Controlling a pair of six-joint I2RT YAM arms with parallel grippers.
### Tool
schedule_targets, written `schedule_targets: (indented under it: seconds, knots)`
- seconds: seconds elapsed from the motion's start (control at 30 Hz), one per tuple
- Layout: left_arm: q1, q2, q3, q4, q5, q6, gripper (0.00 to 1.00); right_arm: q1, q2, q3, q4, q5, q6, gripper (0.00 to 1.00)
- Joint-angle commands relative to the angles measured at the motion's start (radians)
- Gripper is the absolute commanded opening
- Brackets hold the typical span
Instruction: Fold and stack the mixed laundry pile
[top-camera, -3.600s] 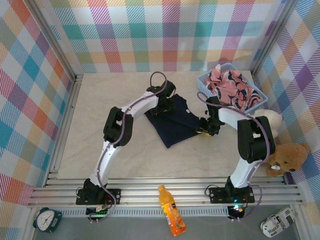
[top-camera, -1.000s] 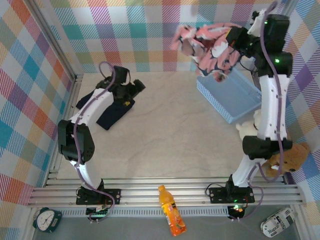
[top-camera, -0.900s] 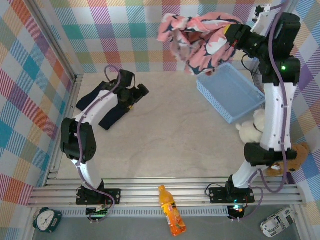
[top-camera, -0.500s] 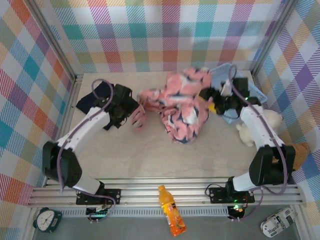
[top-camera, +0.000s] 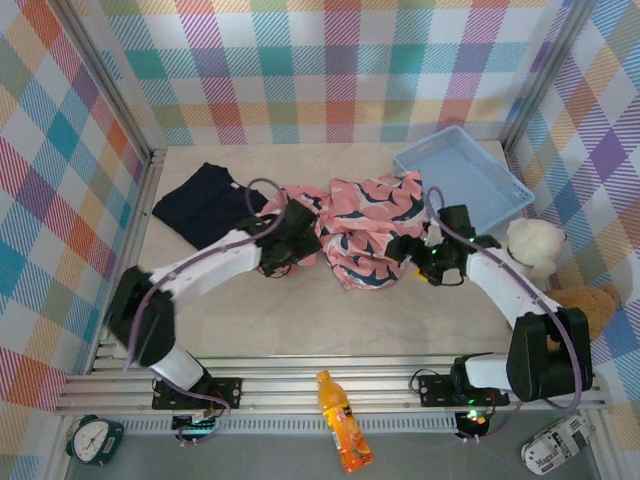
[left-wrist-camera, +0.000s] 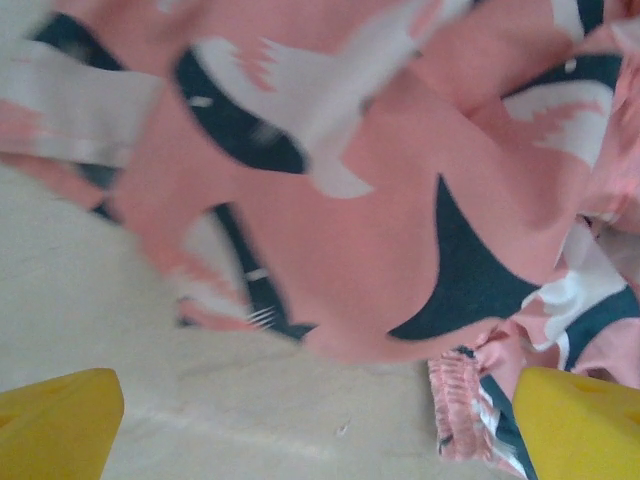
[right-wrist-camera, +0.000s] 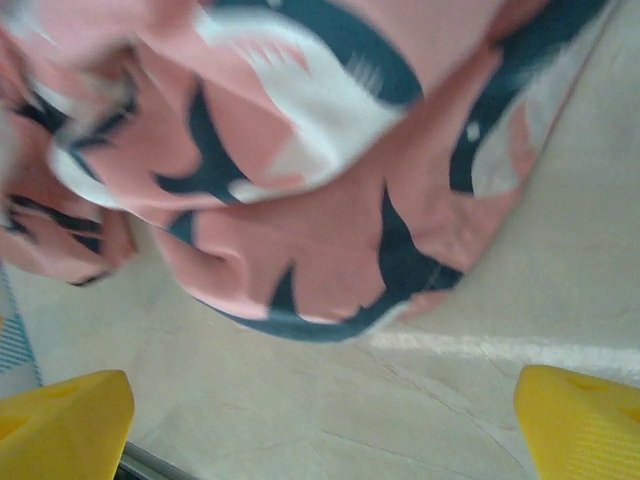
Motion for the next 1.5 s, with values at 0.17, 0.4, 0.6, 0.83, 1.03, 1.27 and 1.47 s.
schedule_targets:
  seconds: [0.17,0.4,0.6,0.83,1.03,1.27,1.47]
  knots:
    - [0.007,0.323,0.219,0.036,-0.140,0.108,0.94,0.129,0.201,-0.011,0.134,0.161,0.075,0.93]
    - [0.075,0.299,0.273,-0.064,-0.208,0.109,0.00,0.129,0.270,0.082,0.118,0.223,0.029,0.14]
    - [0.078,0.120,0.312,-0.113,-0.099,0.174,0.00,0.127,0.195,0.185,0.029,0.237,-0.034,0.00]
    - [0.080,-0.003,0.247,-0.131,0.045,0.128,0.00,0.236,0.179,0.128,0.080,0.180,-0.033,0.78]
    - [0.086,-0.032,0.209,-0.098,0.098,0.095,0.02,0.374,0.325,0.126,0.140,0.267,-0.032,0.91]
    - [0.105,-0.030,0.267,-0.110,0.128,0.082,0.00,0.408,0.474,0.251,0.019,0.376,-0.020,0.00]
    - [0.149,-0.079,0.431,-0.150,0.150,0.117,0.00,0.385,0.187,0.362,-0.209,0.453,-0.168,0.00]
